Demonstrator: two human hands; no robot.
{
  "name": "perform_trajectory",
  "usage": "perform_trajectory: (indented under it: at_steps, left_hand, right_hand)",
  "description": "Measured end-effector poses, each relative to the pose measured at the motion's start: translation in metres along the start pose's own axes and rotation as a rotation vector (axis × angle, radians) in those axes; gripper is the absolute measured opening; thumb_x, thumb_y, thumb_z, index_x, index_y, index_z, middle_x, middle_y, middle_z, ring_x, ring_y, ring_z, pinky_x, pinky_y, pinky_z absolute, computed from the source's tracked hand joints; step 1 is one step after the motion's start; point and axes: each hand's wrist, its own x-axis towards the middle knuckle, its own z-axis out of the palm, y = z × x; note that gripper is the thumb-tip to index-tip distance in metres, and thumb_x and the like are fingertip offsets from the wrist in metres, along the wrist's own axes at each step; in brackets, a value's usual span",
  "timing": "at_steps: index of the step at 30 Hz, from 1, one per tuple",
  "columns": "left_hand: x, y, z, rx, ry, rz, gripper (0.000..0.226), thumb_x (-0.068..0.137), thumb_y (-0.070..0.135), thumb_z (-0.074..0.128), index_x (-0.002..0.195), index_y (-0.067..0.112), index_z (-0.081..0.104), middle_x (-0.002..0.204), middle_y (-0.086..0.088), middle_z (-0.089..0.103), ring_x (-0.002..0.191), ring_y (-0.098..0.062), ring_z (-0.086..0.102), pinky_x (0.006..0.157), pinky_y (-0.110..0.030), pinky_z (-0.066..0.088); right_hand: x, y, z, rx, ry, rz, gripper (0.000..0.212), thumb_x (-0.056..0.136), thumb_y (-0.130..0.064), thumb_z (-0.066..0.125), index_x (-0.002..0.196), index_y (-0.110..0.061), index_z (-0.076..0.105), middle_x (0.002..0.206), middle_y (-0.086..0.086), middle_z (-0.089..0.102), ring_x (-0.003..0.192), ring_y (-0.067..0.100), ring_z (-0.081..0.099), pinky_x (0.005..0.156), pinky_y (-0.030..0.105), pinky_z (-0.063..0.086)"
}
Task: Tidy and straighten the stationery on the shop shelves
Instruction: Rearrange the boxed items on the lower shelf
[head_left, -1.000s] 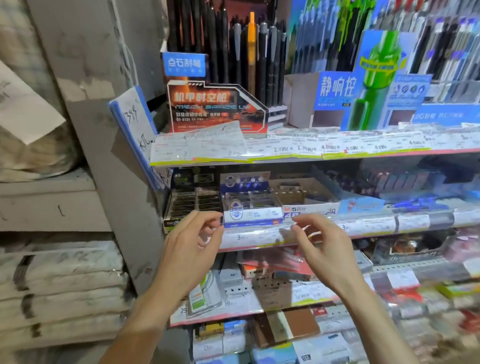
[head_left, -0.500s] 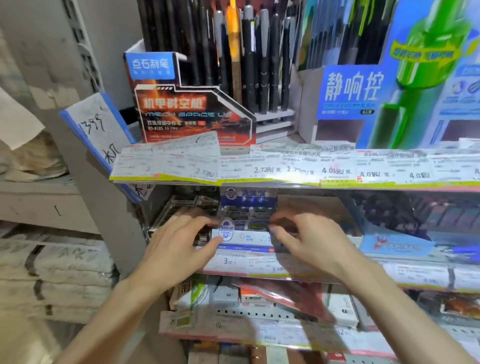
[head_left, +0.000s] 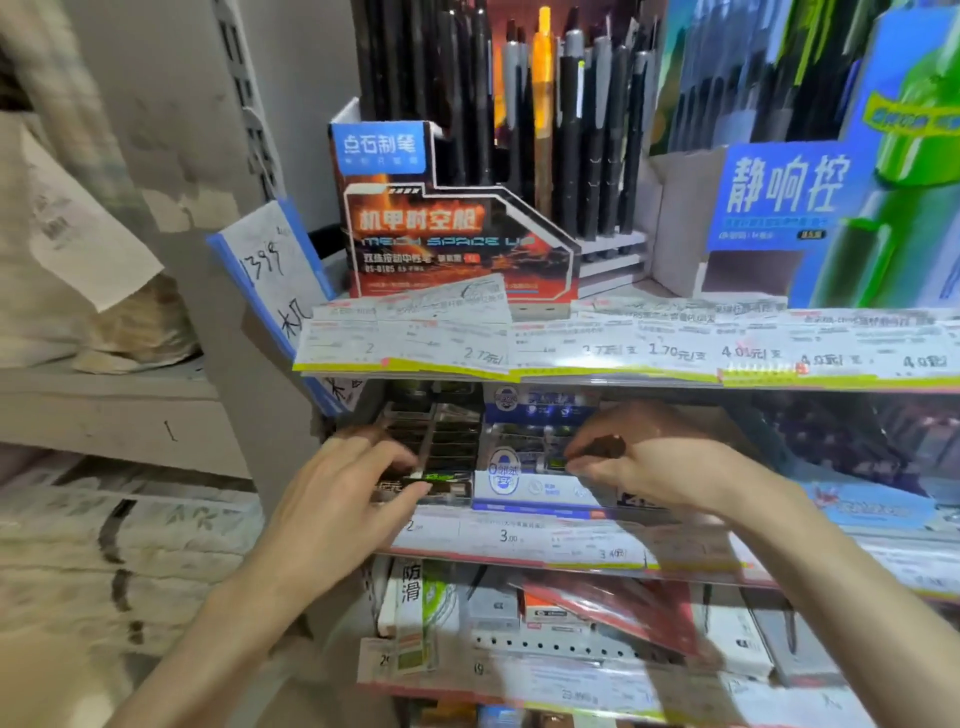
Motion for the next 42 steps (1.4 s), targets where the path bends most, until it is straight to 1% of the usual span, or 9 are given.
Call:
perform_trajectory:
  at_steps: [6,9,13,15,17,21,29,38,42]
  left_hand:
    - [0.002,-0.003,-0.007,-0.040,-0.030,0.003,0.022,0.086,0.046,0.068,0.098,0.028,0.070,0.087,0.019,0.055,0.089,-0.011,0.056,0.075,-0.025,0.040]
    - [0.006,-0.001,-0.010,-0.051,-0.067,0.000,0.026,0.088,0.048,0.065,0.104,0.028,0.071,0.096,0.014,0.064,0.095,-0.014,0.059,0.082,-0.029,0.046]
    - [0.009,-0.004,-0.012,-0.056,-0.108,-0.022,0.032,0.088,0.054,0.061,0.109,0.031,0.070,0.103,0.013,0.068,0.098,-0.012,0.060,0.088,-0.030,0.048]
    - [0.010,-0.004,-0.013,-0.065,-0.107,-0.028,0.033,0.088,0.054,0.062,0.108,0.030,0.071,0.102,0.012,0.069,0.098,-0.013,0.061,0.088,-0.032,0.049]
    - [0.009,-0.003,-0.014,-0.068,-0.104,-0.033,0.032,0.088,0.053,0.062,0.108,0.030,0.071,0.101,0.011,0.069,0.098,-0.014,0.061,0.088,-0.032,0.049]
    - [0.008,0.000,-0.016,-0.077,-0.093,-0.041,0.029,0.090,0.047,0.063,0.110,0.027,0.071,0.101,0.008,0.067,0.097,-0.014,0.058,0.085,-0.027,0.044]
    - [0.007,-0.001,-0.018,-0.085,-0.104,-0.059,0.032,0.091,0.047,0.063,0.114,0.026,0.069,0.103,0.008,0.064,0.097,-0.013,0.058,0.084,-0.024,0.040]
    - [0.007,-0.004,-0.015,-0.077,-0.124,-0.048,0.034,0.092,0.047,0.061,0.118,0.027,0.066,0.109,0.007,0.065,0.104,-0.015,0.058,0.090,-0.028,0.044]
    - [0.005,-0.005,-0.014,-0.089,-0.127,-0.039,0.035,0.092,0.050,0.060,0.122,0.032,0.065,0.114,0.009,0.067,0.109,-0.015,0.058,0.091,-0.035,0.048]
  right_hand:
    - [0.001,-0.002,0.002,-0.009,0.006,0.017,0.015,0.091,-0.039,0.068,0.102,-0.033,0.077,0.090,-0.020,0.071,0.085,0.005,0.064,0.082,0.025,0.051]
    - [-0.002,-0.002,0.005,0.009,0.048,0.035,0.011,0.090,-0.037,0.069,0.098,-0.035,0.076,0.081,-0.024,0.065,0.076,0.001,0.061,0.071,0.015,0.045]
    - [-0.008,-0.004,0.006,0.002,0.142,0.055,0.007,0.089,-0.042,0.069,0.095,-0.043,0.073,0.087,-0.022,0.070,0.080,0.002,0.064,0.067,0.006,0.043]
    - [-0.008,-0.006,0.006,-0.007,0.193,0.058,0.008,0.089,-0.043,0.069,0.095,-0.042,0.073,0.089,-0.021,0.071,0.083,0.003,0.065,0.071,0.008,0.046]
    - [-0.004,-0.010,0.010,0.055,0.229,0.023,0.009,0.088,-0.040,0.070,0.096,-0.039,0.074,0.088,-0.020,0.072,0.083,0.003,0.066,0.077,0.019,0.052]
    - [0.014,-0.034,0.021,0.106,0.247,-0.073,0.011,0.089,-0.033,0.069,0.098,-0.032,0.075,0.086,-0.014,0.072,0.078,0.005,0.065,0.076,0.030,0.054]
    - [0.052,-0.076,0.039,0.108,0.161,-0.138,0.017,0.091,-0.037,0.067,0.102,-0.029,0.076,0.098,-0.009,0.075,0.086,0.009,0.066,0.078,0.026,0.052]
    - [0.052,-0.073,0.051,0.082,0.064,-0.174,0.020,0.094,-0.038,0.065,0.105,-0.028,0.077,0.102,-0.013,0.075,0.084,0.004,0.065,0.076,0.019,0.048]
    - [0.047,-0.072,0.052,0.127,0.059,-0.168,0.020,0.094,-0.037,0.064,0.102,-0.025,0.078,0.103,-0.013,0.075,0.086,0.004,0.066,0.078,0.021,0.052]
